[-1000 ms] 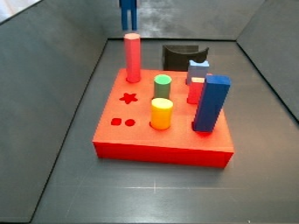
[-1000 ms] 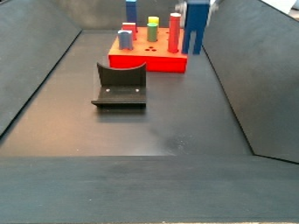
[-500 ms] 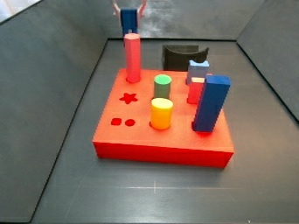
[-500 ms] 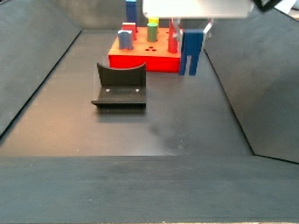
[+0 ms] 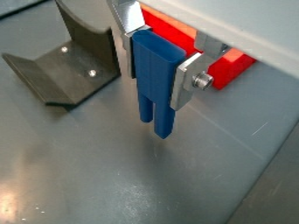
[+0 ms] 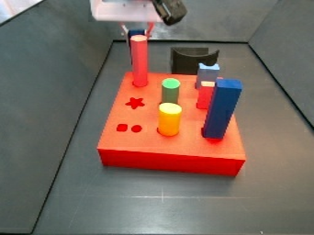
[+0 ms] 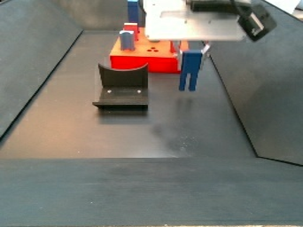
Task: Pick up the square-circle object. Move up. Place the square-circle object on the fixture. Regrasp the square-circle object. Rotate the square-circle object. Move to above the board. Insert the square-circle object.
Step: Rotate the square-circle object.
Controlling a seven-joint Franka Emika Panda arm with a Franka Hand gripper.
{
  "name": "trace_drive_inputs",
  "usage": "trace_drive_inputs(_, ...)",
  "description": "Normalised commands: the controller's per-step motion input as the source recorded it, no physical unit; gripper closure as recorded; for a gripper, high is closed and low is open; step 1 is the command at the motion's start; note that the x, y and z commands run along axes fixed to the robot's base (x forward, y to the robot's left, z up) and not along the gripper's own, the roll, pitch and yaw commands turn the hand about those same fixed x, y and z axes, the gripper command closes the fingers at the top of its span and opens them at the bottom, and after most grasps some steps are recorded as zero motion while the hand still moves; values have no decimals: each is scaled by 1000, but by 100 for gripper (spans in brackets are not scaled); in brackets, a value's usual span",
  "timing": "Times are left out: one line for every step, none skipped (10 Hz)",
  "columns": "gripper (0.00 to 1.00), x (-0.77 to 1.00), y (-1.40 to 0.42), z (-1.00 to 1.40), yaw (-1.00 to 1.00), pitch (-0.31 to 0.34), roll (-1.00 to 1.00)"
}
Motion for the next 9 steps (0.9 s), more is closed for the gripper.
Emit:
trace_drive_inputs(100, 41, 13, -350, -10, -22, -240)
trace_drive_inputs(100, 44, 15, -228, -8, -18, -244)
trace_drive_inputs(100, 48, 16, -109, -7, -12, -247)
trace_drive_inputs(100, 30, 14, -98, -9, 3, -248)
trace_drive_inputs(0, 0, 0, 0, -10, 3, -248)
trace_drive_inputs(0, 4, 10, 2, -7, 1, -246)
trace_drive_inputs(0, 4, 10, 2, -6, 2, -246)
trace_drive_inputs(0, 3, 11, -1, -6, 3, -246)
trace_drive_inputs(0, 3, 11, -1, -6, 3, -246)
